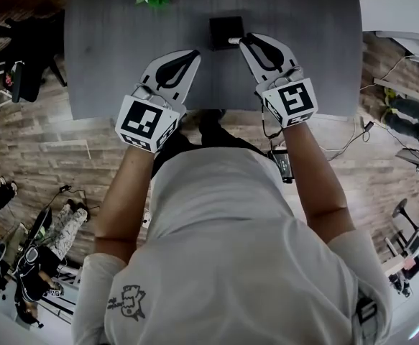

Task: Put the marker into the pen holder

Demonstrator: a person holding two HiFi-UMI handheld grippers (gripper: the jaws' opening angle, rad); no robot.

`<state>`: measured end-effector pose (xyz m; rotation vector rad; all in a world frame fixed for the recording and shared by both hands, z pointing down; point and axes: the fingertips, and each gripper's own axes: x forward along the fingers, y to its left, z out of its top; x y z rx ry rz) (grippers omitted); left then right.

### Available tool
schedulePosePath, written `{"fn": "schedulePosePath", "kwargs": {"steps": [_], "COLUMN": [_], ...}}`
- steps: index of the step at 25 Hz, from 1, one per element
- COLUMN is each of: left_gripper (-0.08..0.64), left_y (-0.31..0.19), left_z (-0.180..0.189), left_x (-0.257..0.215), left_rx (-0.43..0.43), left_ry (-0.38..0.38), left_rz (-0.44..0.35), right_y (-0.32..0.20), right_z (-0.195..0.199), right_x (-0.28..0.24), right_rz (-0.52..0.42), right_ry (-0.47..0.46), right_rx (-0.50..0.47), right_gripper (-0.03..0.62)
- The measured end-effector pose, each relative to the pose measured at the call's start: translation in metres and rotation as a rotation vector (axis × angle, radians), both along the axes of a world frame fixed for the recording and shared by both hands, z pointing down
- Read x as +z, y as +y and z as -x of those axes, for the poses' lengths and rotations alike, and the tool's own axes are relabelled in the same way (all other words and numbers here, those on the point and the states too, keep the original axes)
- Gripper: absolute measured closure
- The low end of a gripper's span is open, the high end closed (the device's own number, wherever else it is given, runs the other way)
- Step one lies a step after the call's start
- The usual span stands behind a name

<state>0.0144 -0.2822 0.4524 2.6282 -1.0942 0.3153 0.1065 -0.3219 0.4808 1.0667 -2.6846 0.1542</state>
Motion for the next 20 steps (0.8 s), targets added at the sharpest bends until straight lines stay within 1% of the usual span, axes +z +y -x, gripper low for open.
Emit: {"fn": "schedulePosePath", "kwargs": {"steps": [8, 16, 18, 20], "left_gripper": [0.549, 0.549, 0.549, 0.549], "left_y": [-0.005, -0.004, -0.003, -0.002], "left_z": [0.005, 0.005, 0.005, 0.005], "left_x": [0.015, 0.019, 0.021, 0.020], "left_rx": [-0.020, -0.020, -0.017, -0.014], "left_ry": [-0.008, -0.012, -0.012, -0.011], "left_rz": [0.027, 0.041, 0.043, 0.042], "right_y": [-0.005, -0.008, -0.007, -0.005], "right_z": [0.005, 0.001, 0.000, 0.000], "right_x": [0.034, 0.052, 0.055, 0.058], "right_rz": [0.047, 0.082, 0.091, 0.100], "right_ry": [0.033, 0.070, 0.079, 0.090], "right_rx": [-0.006, 0.007, 0.011, 0.018], "right_gripper": [0.515, 0.511, 0.500, 0.476]}}
